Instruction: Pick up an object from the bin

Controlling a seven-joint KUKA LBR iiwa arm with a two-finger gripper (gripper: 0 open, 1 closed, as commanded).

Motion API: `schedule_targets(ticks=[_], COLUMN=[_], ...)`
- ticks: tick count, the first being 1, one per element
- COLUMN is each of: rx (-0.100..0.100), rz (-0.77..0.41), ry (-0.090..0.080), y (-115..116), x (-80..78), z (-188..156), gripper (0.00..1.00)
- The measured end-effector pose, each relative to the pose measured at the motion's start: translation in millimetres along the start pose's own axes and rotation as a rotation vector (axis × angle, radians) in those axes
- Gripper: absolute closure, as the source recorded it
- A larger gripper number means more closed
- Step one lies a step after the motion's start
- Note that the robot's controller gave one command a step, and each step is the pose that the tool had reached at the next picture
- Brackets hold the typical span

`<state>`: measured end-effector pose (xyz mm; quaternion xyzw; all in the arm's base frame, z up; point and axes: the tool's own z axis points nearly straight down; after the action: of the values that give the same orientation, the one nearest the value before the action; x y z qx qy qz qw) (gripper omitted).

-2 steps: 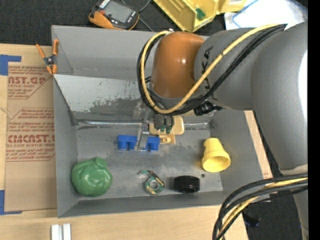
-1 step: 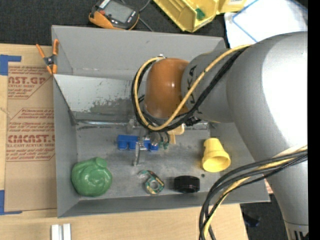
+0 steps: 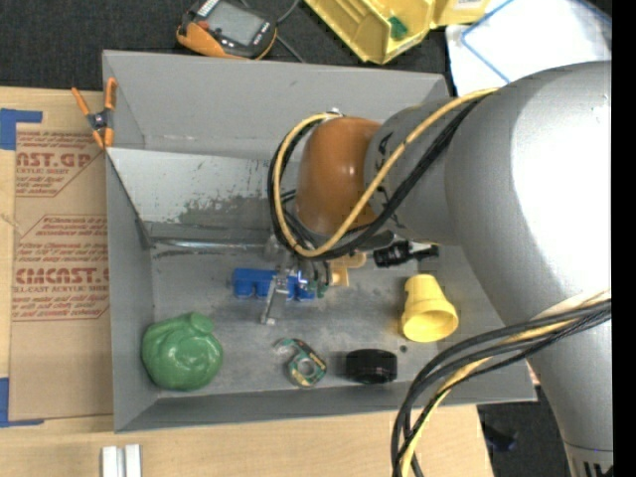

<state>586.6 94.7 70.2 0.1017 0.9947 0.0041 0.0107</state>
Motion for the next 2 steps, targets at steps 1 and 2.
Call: schedule_targets(ticks=[1, 2], rx=[0.001, 0.002], rz=[-0.238, -0.237], ry=[0.007, 0.007], y=[11.0, 11.0], x=[-2.3, -2.3], z=[-0.9, -0.9], gripper=[1.0, 1.0])
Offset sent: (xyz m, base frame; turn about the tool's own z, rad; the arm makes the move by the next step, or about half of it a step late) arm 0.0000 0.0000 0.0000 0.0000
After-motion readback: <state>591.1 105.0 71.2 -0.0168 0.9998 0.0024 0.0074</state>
